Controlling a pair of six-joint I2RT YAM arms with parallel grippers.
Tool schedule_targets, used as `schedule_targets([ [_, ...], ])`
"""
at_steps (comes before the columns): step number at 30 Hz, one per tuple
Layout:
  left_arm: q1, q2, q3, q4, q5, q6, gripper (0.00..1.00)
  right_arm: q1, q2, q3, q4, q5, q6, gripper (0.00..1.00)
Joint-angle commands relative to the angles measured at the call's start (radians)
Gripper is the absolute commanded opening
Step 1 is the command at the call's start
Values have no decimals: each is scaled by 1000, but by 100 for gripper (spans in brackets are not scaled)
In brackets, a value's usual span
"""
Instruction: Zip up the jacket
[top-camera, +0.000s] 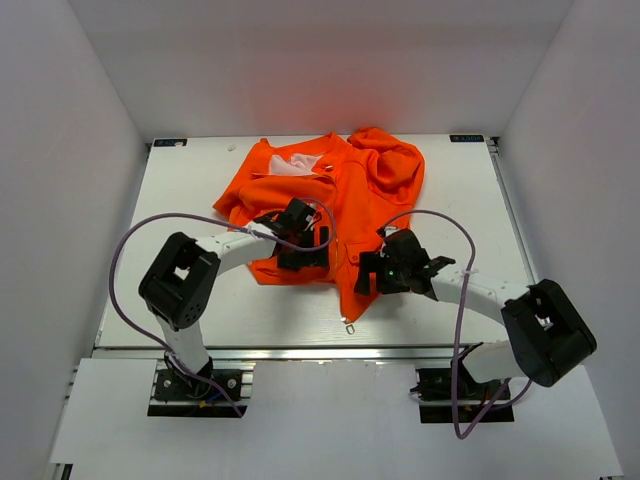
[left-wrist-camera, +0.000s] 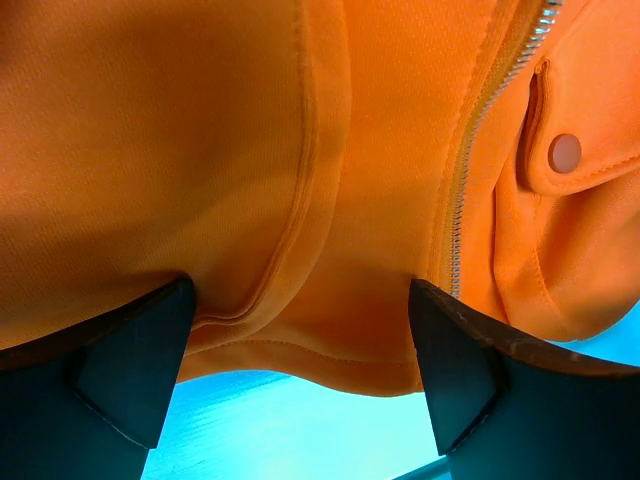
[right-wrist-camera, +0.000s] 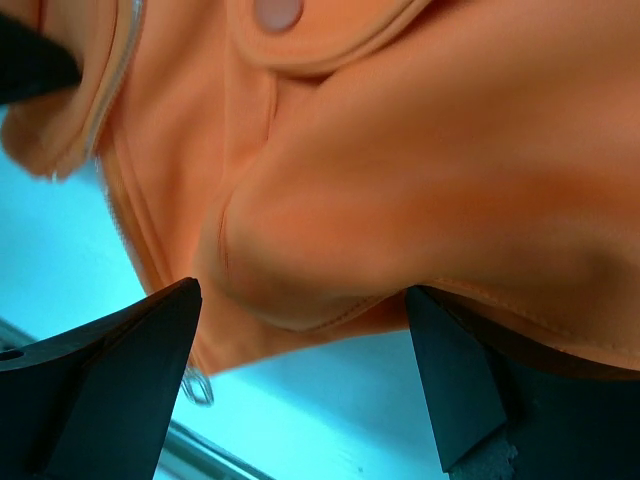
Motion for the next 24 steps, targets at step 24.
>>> schedule_targets([
  [24,59,-390,-180,-243,-84,-61,98,171,-207,110,-208,50,-216,89],
])
